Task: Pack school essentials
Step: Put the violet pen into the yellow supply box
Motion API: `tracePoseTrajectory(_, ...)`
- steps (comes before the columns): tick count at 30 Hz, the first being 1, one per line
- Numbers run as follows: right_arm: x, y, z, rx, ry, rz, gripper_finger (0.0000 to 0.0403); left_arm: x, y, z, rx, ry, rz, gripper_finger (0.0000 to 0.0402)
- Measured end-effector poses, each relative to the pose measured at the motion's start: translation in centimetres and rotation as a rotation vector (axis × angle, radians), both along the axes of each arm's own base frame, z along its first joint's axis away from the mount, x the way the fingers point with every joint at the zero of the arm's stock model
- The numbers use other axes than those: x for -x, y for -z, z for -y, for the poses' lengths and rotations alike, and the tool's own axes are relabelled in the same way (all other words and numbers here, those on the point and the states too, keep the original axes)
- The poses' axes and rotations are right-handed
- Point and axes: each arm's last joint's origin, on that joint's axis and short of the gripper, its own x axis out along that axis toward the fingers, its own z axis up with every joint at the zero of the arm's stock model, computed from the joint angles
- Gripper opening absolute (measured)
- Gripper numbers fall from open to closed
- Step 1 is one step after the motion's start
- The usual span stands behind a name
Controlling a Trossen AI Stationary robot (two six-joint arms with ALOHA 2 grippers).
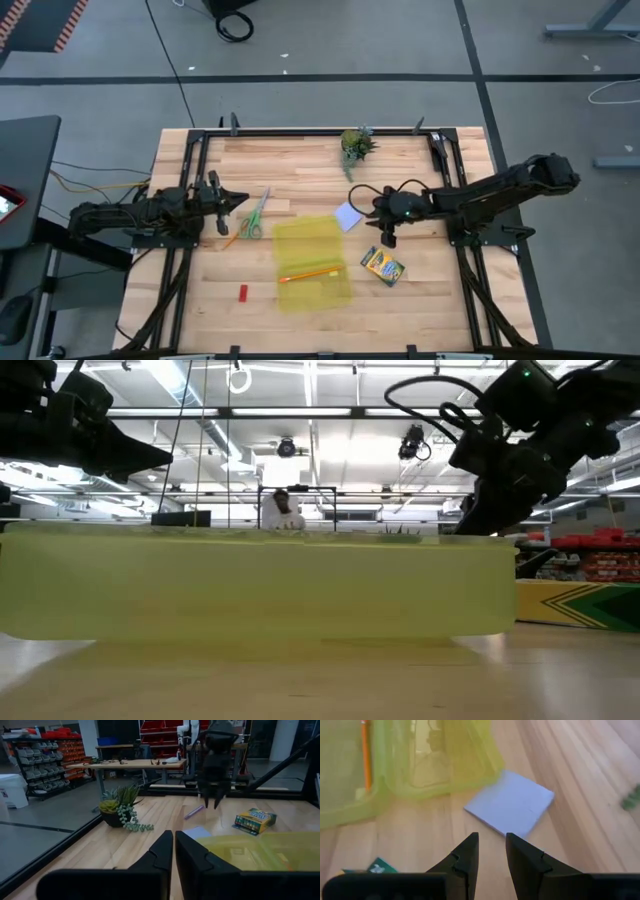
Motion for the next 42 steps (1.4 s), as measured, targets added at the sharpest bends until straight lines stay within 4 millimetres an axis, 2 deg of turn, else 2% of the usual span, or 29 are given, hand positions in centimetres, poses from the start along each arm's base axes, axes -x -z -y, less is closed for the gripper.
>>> tracePoseTrajectory(6,1.6,1.0,1.5,-0.011,0.078,-0.016,0.0107,0.0,0.0,0.0,0.0,0.0,0.0,0.0031)
tracePoseTrajectory(12,2.6,1.2,2.6,0.002,0.122,-0.005,0.0138,0.0,0.0,0.0,0.0,0.0,0.0,0.0035)
tracePoseTrajectory(18,3.7,2.5,3.4,0.011,0.159,-0.057,0.0162,0.0,0.0,0.0,0.0,0.0,0.0,0.0026)
tracePoseTrajectory(29,5.1,4.0,4.1,0.055,0.17,-0.119,0.0158,0.0,0.0,0.0,0.0,0.0,0.0,0.0036)
tracePoseTrajectory(37,5.8,4.9,4.0,0.05,0.176,-0.145,0.0158,0.0,0.0,0.0,0.0,0.0,0.0,0.0026)
tracePoseTrajectory(42,5.9,5.0,4.0,0.047,0.179,-0.145,0.014,0.0,0.0,0.0,0.0,0.0,0.0,0.0025)
